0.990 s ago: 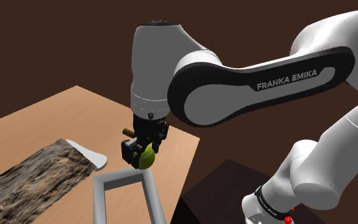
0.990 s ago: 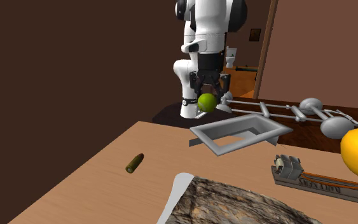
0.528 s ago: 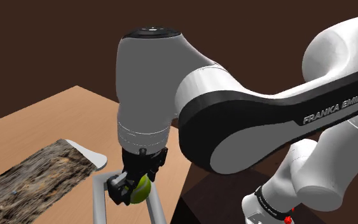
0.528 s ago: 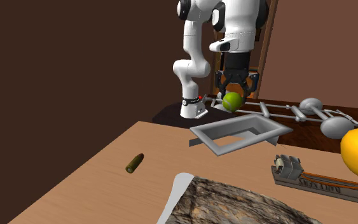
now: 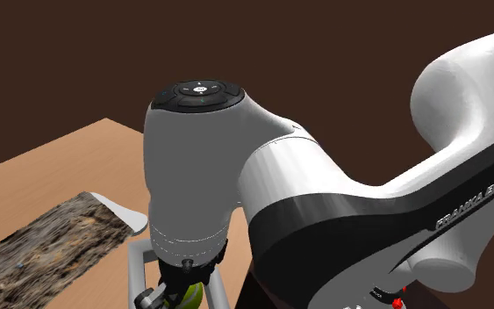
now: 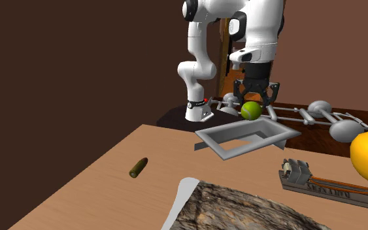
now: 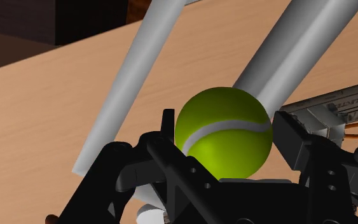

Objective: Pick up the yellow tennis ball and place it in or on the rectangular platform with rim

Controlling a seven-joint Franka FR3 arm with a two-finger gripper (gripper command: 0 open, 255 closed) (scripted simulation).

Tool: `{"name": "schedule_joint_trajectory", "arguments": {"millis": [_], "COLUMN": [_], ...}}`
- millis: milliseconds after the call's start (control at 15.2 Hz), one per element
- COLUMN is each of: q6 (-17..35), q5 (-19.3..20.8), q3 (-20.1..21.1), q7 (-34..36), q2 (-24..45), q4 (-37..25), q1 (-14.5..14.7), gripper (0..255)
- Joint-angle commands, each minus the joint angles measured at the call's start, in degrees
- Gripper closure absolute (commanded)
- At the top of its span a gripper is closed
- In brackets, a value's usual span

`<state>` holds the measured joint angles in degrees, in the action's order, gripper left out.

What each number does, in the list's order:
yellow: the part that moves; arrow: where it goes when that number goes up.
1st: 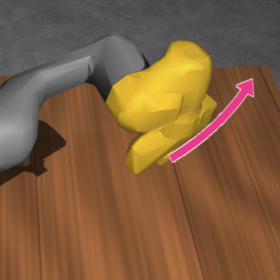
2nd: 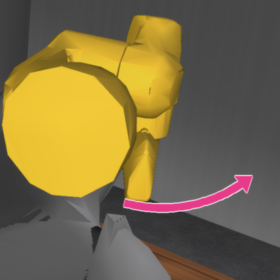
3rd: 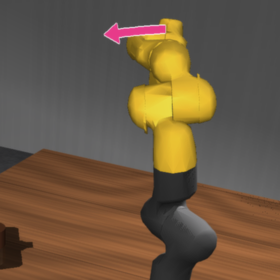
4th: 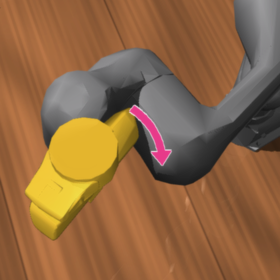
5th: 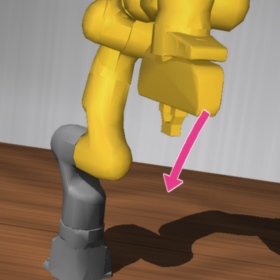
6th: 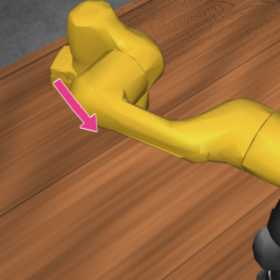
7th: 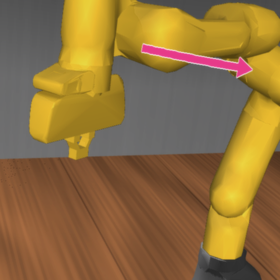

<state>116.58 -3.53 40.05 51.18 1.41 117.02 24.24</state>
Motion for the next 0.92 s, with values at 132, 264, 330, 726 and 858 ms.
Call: {"name": "schedule_joint_trajectory", "arguments": {"millis": [132, 264, 330, 726, 858], "q6": [3.10, 4.59, 5.33, 7.23, 7.23], "q5": [0.86, 1.43, 1.74, 2.59, 2.59], "q3": [0.08, 0.09, 0.08, 0.02, 0.02], "q7": [0.53, 0.87, 1.06, 1.57, 1.57], "q2": [1.30, 2.11, 2.54, 3.70, 3.70], "q4": [2.03, 2.88, 3.29, 4.28, 4.28], "q1": [0.18, 0.29, 0.35, 0.53, 0.53], "gripper": [255, 255, 255, 255, 255]}}
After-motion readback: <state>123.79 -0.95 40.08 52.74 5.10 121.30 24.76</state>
